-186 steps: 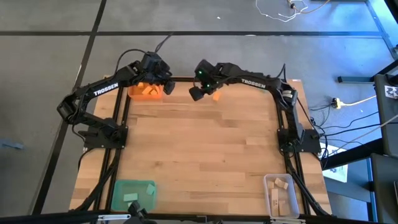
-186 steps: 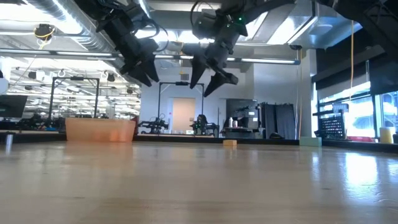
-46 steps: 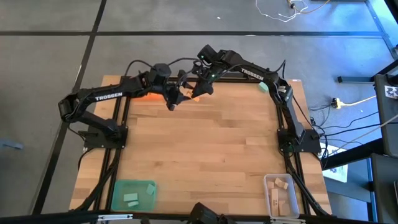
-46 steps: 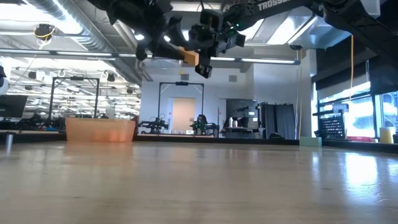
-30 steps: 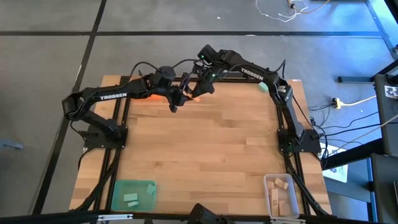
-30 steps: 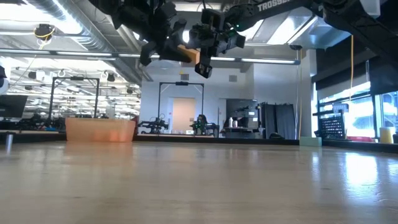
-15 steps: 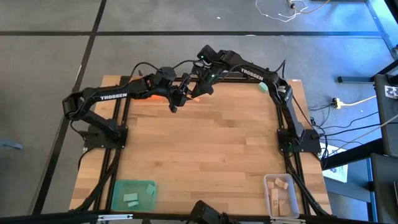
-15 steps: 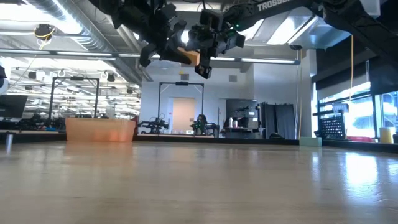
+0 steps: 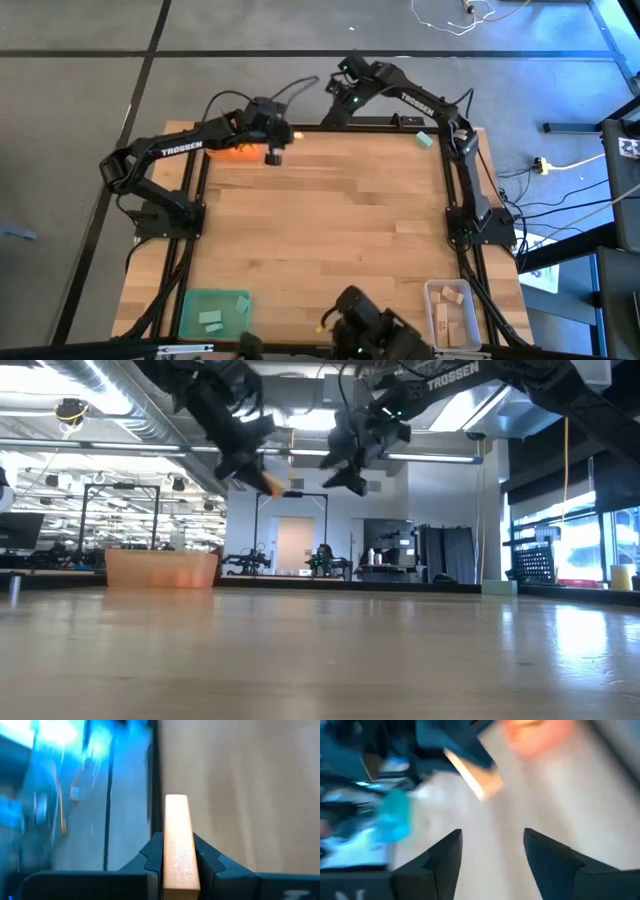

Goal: Sort & place blocks by color
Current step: Put the orange block into the orange bin

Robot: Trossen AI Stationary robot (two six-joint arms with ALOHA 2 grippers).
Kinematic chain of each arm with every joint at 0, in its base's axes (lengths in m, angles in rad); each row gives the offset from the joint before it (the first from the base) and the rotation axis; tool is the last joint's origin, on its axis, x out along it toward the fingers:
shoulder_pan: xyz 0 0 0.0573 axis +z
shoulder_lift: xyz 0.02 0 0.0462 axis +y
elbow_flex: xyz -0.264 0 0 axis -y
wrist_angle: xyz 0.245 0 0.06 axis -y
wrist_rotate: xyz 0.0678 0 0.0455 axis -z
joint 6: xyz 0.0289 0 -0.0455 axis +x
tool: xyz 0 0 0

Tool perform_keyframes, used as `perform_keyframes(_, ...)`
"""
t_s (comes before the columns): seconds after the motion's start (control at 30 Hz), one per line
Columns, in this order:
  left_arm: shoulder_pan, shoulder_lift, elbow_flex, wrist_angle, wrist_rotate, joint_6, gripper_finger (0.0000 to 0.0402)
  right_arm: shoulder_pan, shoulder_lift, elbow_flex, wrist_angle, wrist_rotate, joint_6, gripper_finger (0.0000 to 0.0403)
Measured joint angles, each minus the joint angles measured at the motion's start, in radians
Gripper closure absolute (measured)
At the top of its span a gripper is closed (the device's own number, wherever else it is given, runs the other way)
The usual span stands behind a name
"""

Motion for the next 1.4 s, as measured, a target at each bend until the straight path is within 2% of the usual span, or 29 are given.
perform_keyframes(0.23, 0.136, -0.021, 0.002, -0.21, -0.192, -0.366, 0.0353, -0.038, -0.05, 0.0, -0.019, 0.454, -0.081, 0.019)
perform_keyframes(0.33, 0.19, -0.019, 0.001, -0.357, -0.251, -0.515, 0.0353, -0.041, -0.069, 0.0, -0.019, 0.564, -0.119, 0.019)
perform_keyframes(0.5, 0.272, 0.011, 0.001, -0.499, -0.253, -0.715, 0.0353, -0.039, -0.079, 0.0, -0.018, 0.585, -0.165, 0.019)
perform_keyframes(0.73, 0.35, 0.127, 0.001, -0.535, -0.258, -0.89, 0.0353, -0.038, -0.081, 0.0, -0.019, 0.586, -0.202, 0.0189)
perform_keyframes(0.93, 0.355, 0.211, 0.001, -0.495, -0.261, -0.912, 0.0352, -0.038, -0.081, 0.0, -0.022, 0.586, -0.203, 0.0189)
perform_keyframes(1.17, 0.355, 0.244, 0.001, -0.492, -0.269, -0.916, 0.0278, -0.038, -0.081, 0.0, -0.051, 0.587, -0.219, 0.0189)
perform_keyframes(1.4, 0.353, 0.238, 0.001, -0.489, -0.289, -0.917, 0.0264, -0.037, -0.081, 0.0, -0.089, 0.61, -0.212, 0.0189)
